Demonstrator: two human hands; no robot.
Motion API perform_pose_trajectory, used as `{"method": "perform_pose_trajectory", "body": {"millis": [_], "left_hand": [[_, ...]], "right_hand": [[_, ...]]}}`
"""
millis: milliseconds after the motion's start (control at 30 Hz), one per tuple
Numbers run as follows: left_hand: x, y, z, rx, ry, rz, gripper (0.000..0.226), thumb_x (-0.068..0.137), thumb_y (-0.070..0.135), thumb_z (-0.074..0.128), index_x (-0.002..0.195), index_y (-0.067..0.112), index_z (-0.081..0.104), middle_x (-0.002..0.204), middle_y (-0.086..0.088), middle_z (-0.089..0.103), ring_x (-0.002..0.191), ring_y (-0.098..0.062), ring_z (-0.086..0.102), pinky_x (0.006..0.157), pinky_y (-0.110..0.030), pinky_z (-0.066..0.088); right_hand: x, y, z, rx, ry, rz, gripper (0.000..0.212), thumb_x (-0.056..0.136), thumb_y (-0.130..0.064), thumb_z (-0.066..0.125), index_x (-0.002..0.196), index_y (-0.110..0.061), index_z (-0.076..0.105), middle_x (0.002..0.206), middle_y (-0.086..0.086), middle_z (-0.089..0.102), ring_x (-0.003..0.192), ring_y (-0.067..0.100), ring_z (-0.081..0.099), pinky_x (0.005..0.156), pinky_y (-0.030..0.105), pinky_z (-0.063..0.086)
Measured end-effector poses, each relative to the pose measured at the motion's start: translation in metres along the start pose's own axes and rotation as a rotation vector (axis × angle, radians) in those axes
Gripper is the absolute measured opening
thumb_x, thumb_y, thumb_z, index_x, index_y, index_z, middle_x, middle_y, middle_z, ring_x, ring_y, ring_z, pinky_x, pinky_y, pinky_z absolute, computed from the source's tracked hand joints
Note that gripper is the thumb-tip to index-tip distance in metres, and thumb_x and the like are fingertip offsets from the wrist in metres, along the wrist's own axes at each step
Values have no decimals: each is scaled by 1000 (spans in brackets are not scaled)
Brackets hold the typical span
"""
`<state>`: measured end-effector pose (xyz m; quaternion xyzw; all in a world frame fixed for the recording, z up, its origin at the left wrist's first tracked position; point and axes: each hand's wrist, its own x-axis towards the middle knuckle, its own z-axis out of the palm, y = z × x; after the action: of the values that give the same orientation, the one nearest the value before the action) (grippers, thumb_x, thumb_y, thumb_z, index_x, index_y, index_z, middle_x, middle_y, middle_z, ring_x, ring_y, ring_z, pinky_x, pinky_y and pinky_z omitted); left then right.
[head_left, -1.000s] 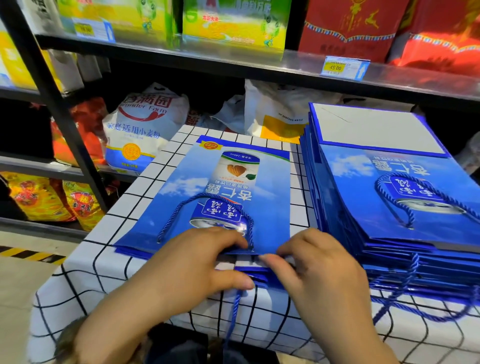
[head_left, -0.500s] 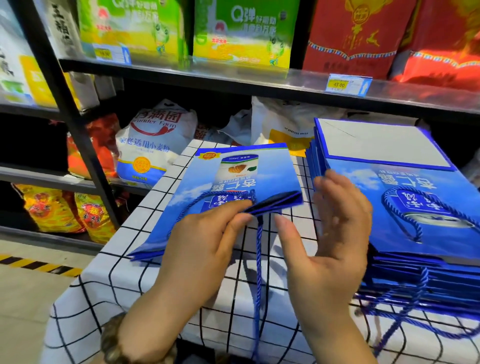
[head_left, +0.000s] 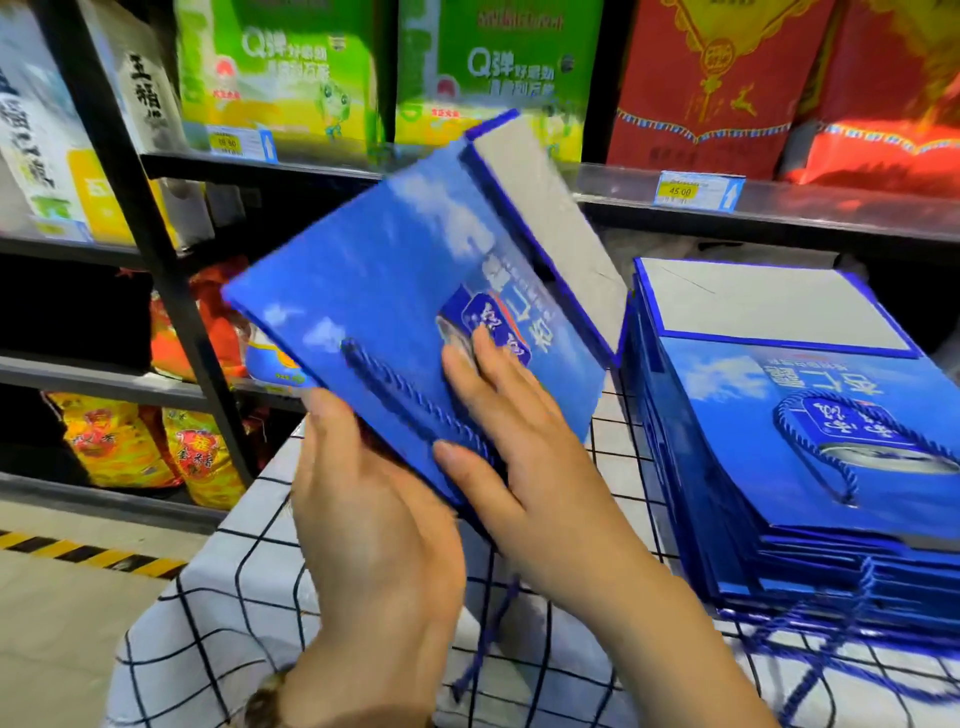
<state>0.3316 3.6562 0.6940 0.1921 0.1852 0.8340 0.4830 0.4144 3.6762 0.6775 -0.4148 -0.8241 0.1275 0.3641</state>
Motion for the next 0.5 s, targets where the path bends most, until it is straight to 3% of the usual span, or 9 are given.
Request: {"method": "perform_pose_trajectory", "body": {"millis": [67, 133, 233, 333, 400, 500], "left_hand": [[-6, -9, -11, -101, 50, -131, 47, 88, 33, 37, 128, 12, 51, 124, -7, 61, 116, -20, 57, 102, -36, 42], [-14, -18, -24, -103, 139, -260, 39, 88, 28, 38, 120, 15, 57, 113, -3, 67, 105, -16, 63, 93, -33, 50], [-27, -25, -40, 50, 261, -424, 28, 92, 9, 34, 102, 17, 59, 96, -2, 70, 89, -15, 64, 80, -36, 50], [-28, -13, -55, 306, 184, -573, 26, 86, -6, 39, 85, 9, 60, 86, -11, 71, 80, -22, 68, 78, -39, 51], [-26, 0, -61, 480, 80, -632, 24, 84, -6, 46, 73, 5, 65, 80, -14, 73, 74, -24, 71, 71, -37, 56], [-22, 12, -67, 837, -12, -618, 24, 90, 2, 50, 73, 6, 66, 68, -12, 72, 58, -18, 69, 52, -24, 54]], "right_hand": [[1, 8, -3, -73, -118, 22, 58, 87, -42, 34, 142, -25, 32, 152, 0, 24, 141, 14, 15, 104, 5, -3], [0, 18, -1, -108, -239, 41, 53, 88, -32, 32, 140, -23, 37, 149, 1, 33, 140, 14, 21, 106, 8, 3], [-5, 35, 6, -142, -432, 134, 40, 96, -23, 39, 137, -23, 41, 144, 2, 41, 135, 17, 31, 111, 29, 24], [-10, 47, 15, -215, -492, 167, 40, 97, -26, 40, 137, -28, 40, 148, -2, 34, 136, 17, 29, 111, 32, 24], [-11, 51, 16, -218, -486, 163, 41, 97, -28, 40, 138, -30, 39, 150, -4, 30, 137, 15, 26, 112, 30, 22], [-12, 51, 16, -222, -496, 160, 41, 97, -31, 40, 138, -32, 38, 152, -5, 27, 138, 14, 23, 113, 28, 18]]}}
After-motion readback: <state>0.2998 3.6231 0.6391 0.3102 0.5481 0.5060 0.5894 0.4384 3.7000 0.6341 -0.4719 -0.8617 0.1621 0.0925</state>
